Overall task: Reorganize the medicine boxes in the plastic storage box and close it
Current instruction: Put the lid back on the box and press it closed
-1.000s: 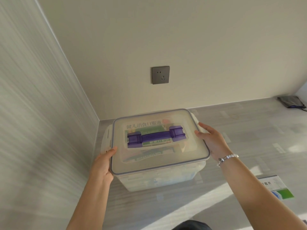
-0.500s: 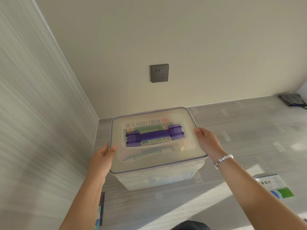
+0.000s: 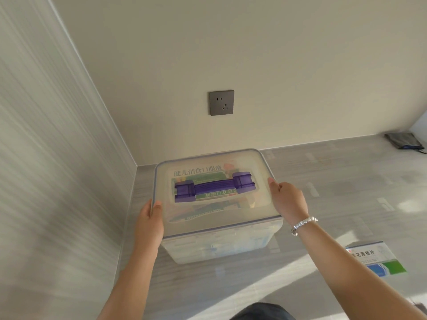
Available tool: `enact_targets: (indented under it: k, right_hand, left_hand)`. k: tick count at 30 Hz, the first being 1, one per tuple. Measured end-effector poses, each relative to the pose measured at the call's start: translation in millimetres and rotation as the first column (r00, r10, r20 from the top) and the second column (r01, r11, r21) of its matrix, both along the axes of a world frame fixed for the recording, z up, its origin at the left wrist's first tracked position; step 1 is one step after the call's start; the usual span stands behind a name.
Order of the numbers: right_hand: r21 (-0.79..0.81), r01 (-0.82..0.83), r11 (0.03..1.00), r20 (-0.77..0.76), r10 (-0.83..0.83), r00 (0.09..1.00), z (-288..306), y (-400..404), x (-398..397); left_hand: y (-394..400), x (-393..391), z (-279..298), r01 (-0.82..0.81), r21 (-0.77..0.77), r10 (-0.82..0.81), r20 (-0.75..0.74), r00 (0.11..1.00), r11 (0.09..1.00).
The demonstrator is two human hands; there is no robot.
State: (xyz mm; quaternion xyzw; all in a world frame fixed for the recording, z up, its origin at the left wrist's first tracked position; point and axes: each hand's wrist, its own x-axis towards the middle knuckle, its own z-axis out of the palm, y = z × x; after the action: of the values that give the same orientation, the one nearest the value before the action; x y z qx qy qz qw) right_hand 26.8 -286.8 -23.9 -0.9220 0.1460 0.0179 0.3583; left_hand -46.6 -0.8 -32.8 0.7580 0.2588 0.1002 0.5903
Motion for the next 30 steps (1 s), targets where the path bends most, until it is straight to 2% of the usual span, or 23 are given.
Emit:
enact_targets:
  k: [7,10,12,14,17,19,22,24,28,30]
  right_hand:
    - [-0.045,-0.060,0.997,-0.009,0.059,0.998,-2.8,-10.2,3.5]
    - [-0.092,-0.126,0.988,-0.028,0.124,0.992,-3.2,-7.6,7.6]
    - [-0.092,-0.165,0.982,-0.023,0.163,0.986,-1.0,0.0,13.7]
    - [-0.165,-0.237,0.957,-0.027,0.236,0.971,2.4,8.1,23.2]
    - [-0.329,-0.356,0.875,-0.027,0.368,0.929,4.9,21.4,40.8]
    - [-0.419,-0.391,0.819,-0.037,0.415,0.909,3.2,31.6,53.3]
    - [-0.510,-0.434,0.743,-0.038,0.484,0.874,1.0,50.3,71.6]
    - [-0.513,-0.474,0.716,-0.033,0.535,0.844,3.5,60.4,85.7]
    - [-0.538,-0.499,0.680,0.012,0.598,0.802,10.1,75.4,110.7]
    - [-0.544,-0.520,0.658,-0.003,0.618,0.786,11.8,82.3,118.8]
  left_hand:
    - [1.5,2.7,-4.1,0.020,0.061,-0.020,-0.003,1.000,0.998]
    - [4.4,4.4,-3.8,0.082,0.246,-0.066,-0.075,0.995,0.966]
    - [6.9,6.9,0.8,0.207,0.472,-0.169,-0.121,0.978,0.857]
    - [9.2,15.2,5.0,0.326,0.654,-0.275,-0.183,0.944,0.683]
    - [13.4,40.8,8.8,0.466,0.738,-0.315,-0.349,0.883,0.488]
    - [13.0,63.3,9.8,0.503,0.764,-0.316,-0.399,0.861,0.403]
    - [6.0,97.4,9.3,0.508,0.790,-0.337,-0.402,0.852,0.343]
    - [0.6,118.9,10.4,0.517,0.796,-0.368,-0.400,0.839,0.314]
    - [-4.4,149.1,16.9,0.505,0.795,-0.429,-0.348,0.834,0.336]
    - [-5.4,156.2,18.5,0.523,0.790,-0.436,-0.368,0.821,0.319]
